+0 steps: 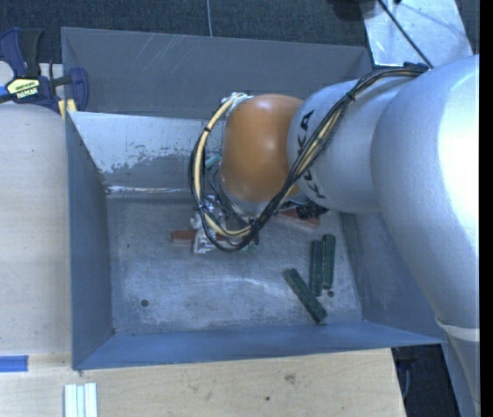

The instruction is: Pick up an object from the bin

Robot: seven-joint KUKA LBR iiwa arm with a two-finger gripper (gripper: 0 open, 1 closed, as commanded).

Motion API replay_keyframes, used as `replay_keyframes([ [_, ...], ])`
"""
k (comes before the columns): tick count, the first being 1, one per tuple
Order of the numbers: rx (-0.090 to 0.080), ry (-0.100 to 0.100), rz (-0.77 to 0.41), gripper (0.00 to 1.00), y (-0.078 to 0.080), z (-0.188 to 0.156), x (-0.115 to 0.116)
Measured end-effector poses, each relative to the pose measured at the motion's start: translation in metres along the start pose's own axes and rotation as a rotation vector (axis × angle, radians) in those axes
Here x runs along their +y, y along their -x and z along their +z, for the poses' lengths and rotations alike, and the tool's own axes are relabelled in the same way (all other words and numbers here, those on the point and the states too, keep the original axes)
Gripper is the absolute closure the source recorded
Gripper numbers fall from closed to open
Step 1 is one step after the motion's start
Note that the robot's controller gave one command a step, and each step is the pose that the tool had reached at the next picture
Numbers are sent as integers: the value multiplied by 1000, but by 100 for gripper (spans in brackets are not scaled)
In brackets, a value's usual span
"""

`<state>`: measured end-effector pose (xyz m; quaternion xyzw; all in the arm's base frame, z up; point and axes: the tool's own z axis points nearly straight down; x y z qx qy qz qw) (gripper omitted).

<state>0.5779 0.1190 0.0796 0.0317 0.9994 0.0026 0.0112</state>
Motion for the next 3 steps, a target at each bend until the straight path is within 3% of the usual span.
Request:
replay_keyframes([
  [1,0,0,1,100,0,0,0],
  [2,25,-7,-18,100,1,-44,12],
  [3,20,-5,-72,100,-1,-138,-2],
])
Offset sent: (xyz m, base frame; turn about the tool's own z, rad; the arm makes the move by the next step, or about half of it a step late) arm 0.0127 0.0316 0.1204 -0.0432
